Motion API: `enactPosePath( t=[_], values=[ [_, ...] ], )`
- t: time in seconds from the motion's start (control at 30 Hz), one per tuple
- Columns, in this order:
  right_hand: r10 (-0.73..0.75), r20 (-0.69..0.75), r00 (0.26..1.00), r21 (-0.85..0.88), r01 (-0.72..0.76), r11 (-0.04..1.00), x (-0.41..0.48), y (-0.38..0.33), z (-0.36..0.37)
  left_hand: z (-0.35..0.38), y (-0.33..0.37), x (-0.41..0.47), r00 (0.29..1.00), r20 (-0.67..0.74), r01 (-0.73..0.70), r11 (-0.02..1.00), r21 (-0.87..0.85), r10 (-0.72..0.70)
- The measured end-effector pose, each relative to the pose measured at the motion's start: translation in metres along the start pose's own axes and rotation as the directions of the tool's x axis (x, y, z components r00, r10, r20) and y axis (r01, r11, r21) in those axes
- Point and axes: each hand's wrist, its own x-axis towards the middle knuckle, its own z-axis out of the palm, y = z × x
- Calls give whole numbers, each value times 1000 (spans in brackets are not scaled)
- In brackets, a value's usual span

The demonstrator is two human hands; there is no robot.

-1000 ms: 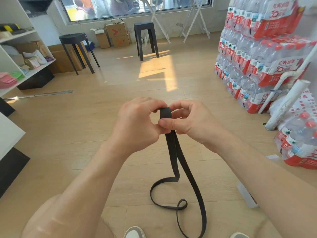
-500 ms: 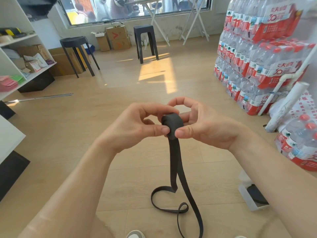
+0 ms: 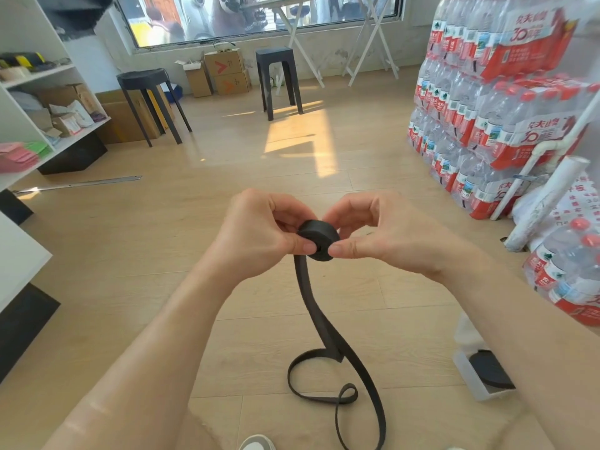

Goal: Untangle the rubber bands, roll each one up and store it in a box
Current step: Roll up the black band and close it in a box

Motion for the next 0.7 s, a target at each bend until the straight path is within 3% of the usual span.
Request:
enactPosePath(
  t=[0.1, 0.2, 0.57, 0.7],
  values=[
    [-22, -88, 996, -266, -2, 964, 1, -2, 9, 8, 0, 0, 1000, -14, -4, 992, 129, 6],
    [-32, -133, 991, -329, -13, 944, 1, -2, 15, 14, 0, -1, 999, -6, -44, 982, 184, 46],
    [21, -215, 976, -57, -34, 998, 1, 3, 8, 8, -6, 5, 998, 40, 55, 988, -145, -50],
    [50, -232, 972, 28, -44, 999, 4, 5, 7, 8, -8, 4, 997, 65, 61, 987, -151, -52]
  ],
)
